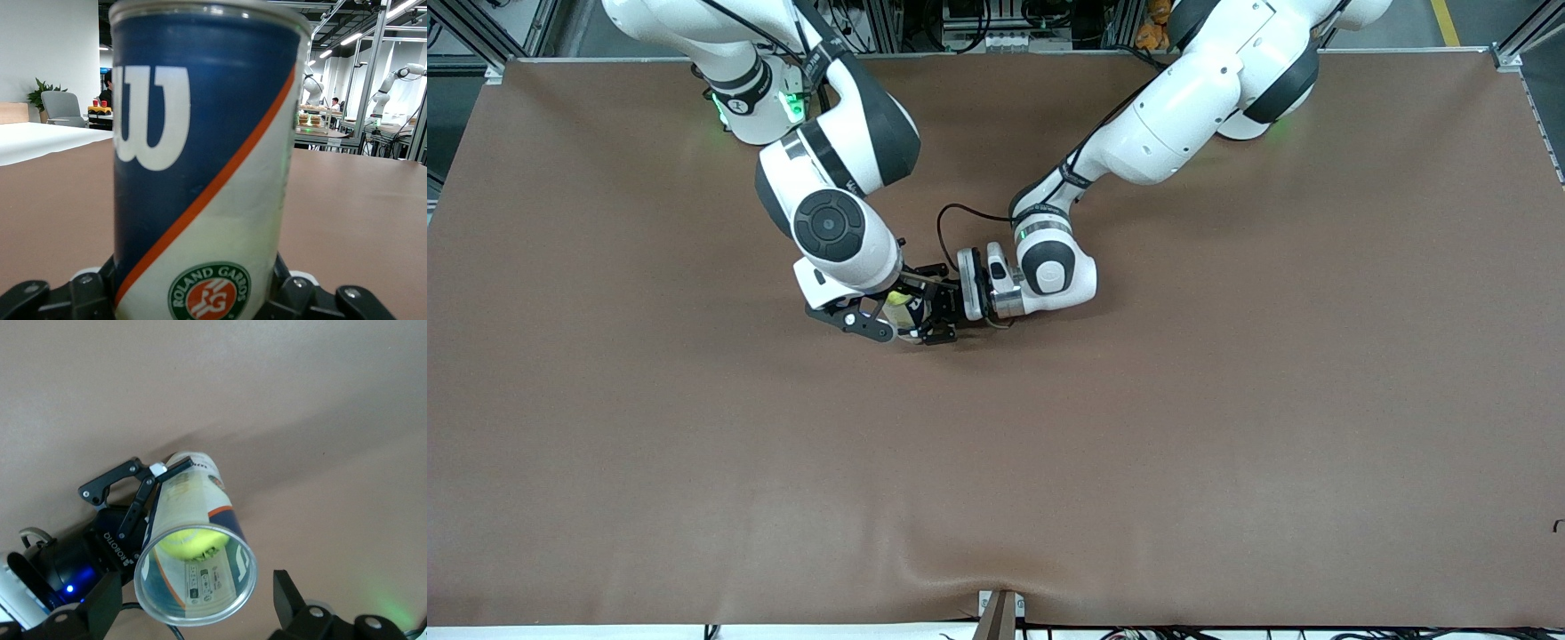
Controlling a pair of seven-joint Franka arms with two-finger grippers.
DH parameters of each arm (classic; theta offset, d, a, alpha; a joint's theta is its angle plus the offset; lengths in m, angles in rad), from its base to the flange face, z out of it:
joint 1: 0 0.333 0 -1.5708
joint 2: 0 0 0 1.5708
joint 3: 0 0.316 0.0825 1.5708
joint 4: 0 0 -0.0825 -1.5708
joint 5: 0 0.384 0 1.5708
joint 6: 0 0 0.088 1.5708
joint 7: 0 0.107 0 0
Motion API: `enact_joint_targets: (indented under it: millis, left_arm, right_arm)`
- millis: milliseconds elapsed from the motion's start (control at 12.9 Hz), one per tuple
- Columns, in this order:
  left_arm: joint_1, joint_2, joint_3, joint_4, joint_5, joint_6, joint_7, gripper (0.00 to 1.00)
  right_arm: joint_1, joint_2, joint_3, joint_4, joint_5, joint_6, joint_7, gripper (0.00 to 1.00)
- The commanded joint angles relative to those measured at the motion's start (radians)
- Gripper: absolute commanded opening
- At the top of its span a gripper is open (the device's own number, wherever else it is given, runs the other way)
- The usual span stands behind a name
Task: Insert tennis ball vertically with right arm
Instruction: 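Open the right gripper to drop the second ball into the can, then lower the can upright onto the table with the left gripper while the right gripper withdraws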
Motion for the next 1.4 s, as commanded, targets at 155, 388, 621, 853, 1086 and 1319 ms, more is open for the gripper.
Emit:
enact_joint_targets:
  millis: [155,388,621,853,1086,1319]
  left_arm:
    - [0.000,-0.004,0.004,-0.011,-0.027,0.019,0.033,1.00]
    - [0.000,-0.010,0.004,-0.014,-0.026,0.019,0.026,1.00]
    - [0.017,-0.033,0.004,-0.063,-0.020,0.019,0.026,1.00]
    - [0.040,-0.077,0.004,-0.145,-0.014,0.018,0.033,1.00]
    - [0.078,-0.169,-0.001,-0.263,-0.012,0.018,0.026,1.00]
    - [0.113,-0.232,-0.007,-0.347,-0.007,0.015,0.016,1.00]
  right_arm:
    - [-0.108,-0.093,0.001,-0.008,0.008,-0.049,-0.043,1.00]
    - [-0.200,-0.136,0.001,-0.016,0.008,-0.064,-0.223,1.00]
    - [-0.271,-0.164,-0.002,-0.019,-0.004,-0.089,-0.358,1.00]
    - [-0.320,-0.217,-0.003,-0.021,-0.125,-0.093,-0.560,1.00]
    - [-0.424,-0.270,-0.003,-0.030,-0.128,-0.098,-0.697,1.00]
    - [-0.535,-0.326,0.000,-0.031,-0.118,-0.135,-0.801,1.00]
